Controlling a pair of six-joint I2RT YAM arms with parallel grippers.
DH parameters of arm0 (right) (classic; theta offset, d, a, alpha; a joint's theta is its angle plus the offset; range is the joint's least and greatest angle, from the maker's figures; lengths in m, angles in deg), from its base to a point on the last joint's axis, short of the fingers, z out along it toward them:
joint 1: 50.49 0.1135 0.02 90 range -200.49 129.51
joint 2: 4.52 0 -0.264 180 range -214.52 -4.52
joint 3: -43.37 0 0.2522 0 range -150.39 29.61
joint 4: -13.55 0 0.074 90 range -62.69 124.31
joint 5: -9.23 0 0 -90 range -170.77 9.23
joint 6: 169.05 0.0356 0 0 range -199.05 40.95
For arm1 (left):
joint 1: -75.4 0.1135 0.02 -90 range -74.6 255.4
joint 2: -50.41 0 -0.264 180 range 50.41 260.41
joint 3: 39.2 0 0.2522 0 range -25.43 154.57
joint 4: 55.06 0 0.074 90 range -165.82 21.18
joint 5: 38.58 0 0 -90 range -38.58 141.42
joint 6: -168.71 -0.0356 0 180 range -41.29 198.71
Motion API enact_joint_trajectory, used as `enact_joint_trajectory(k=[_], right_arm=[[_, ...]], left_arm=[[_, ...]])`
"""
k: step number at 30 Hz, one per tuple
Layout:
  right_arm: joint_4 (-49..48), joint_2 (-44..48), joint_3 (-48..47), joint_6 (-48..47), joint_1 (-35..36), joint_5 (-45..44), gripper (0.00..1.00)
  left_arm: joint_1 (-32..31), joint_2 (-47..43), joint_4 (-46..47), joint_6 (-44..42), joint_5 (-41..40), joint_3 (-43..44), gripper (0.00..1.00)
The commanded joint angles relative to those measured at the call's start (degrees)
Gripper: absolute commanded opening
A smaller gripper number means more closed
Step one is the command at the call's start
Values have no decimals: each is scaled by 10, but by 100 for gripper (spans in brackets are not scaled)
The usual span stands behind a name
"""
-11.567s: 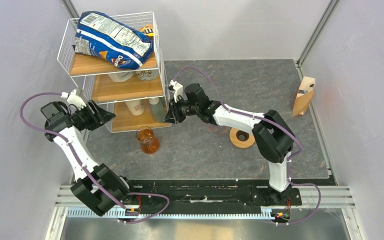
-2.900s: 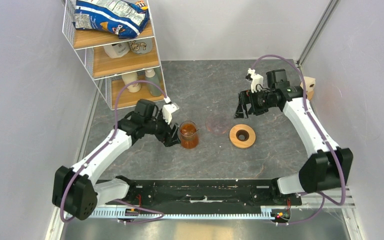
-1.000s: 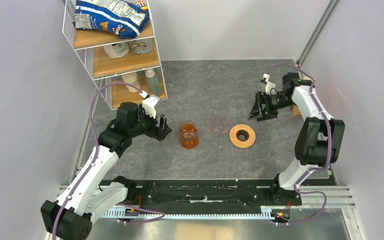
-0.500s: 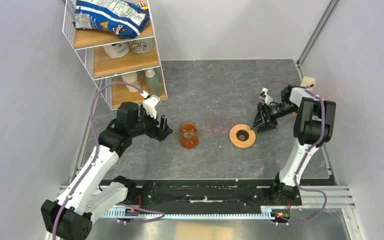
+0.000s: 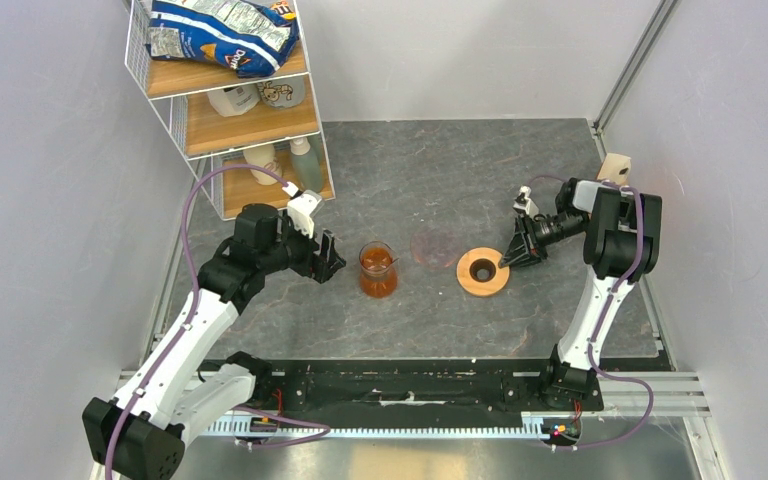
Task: Place the coffee filter in the dripper
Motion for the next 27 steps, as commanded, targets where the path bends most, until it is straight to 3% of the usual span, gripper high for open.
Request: enact_joint_trajectory(k=[1, 5, 11, 18, 21, 27], right_arm=[[32, 38, 15, -24, -3, 25, 26], [51, 63, 20, -34, -8, 32, 0], [127, 132, 3, -65, -54, 68, 0], [327, 202, -68, -185, -109, 149, 0], [327, 226, -77, -168, -85, 190, 0], [327, 218, -123, -127, 31, 295, 0]], left_arm=[[1, -8, 12, -15, 14, -2, 83], [1, -7, 13, -13, 15, -1, 83], [1, -13, 11, -13, 12, -3, 83], [1, -17, 15, -7, -6, 0, 83], [2, -13, 13, -2, -5, 9, 83], [1, -18, -16, -1, -1, 44, 83]])
